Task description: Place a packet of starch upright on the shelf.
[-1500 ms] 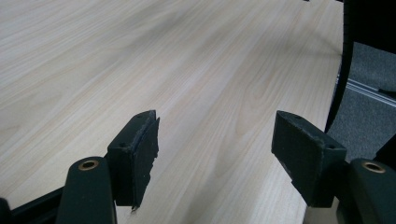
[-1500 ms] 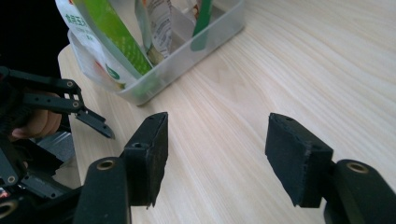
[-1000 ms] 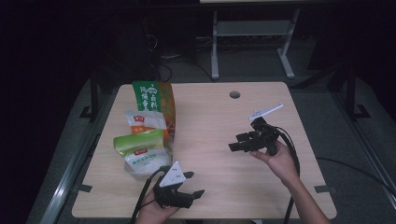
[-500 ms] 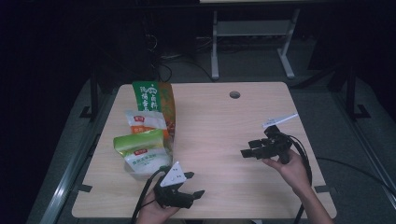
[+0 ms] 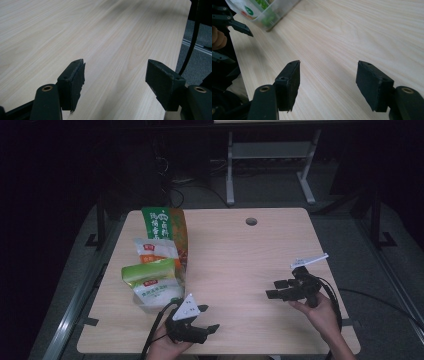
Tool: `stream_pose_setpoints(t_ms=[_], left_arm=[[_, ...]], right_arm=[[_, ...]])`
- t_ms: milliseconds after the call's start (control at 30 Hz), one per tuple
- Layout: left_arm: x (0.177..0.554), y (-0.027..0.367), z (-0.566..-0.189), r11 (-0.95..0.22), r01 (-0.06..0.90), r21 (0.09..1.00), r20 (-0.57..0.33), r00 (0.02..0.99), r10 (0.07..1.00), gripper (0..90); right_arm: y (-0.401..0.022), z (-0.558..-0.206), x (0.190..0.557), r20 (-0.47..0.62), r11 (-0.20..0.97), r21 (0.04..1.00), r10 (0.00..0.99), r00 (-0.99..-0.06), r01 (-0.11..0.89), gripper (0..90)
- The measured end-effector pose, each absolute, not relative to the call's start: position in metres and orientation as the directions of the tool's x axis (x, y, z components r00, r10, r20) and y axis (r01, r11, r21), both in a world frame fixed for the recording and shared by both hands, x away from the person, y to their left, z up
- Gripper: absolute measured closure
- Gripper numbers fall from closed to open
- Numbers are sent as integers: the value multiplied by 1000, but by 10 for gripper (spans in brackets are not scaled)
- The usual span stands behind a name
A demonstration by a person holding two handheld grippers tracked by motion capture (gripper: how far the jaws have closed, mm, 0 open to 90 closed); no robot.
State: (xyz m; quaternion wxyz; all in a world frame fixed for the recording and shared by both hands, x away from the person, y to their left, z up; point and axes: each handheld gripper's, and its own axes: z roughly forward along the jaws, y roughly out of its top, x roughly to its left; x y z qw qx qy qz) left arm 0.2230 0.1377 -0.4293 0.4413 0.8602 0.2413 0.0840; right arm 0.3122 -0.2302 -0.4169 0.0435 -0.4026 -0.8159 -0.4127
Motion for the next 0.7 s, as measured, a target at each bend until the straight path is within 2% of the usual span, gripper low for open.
stream_pose_setpoints(t_ms=[700], left_arm=[[224, 138, -428, -494, 341, 800, -79, 876, 477, 308]], right_arm=[[-224, -432, 282, 359, 364, 638, 639, -680, 679, 335]])
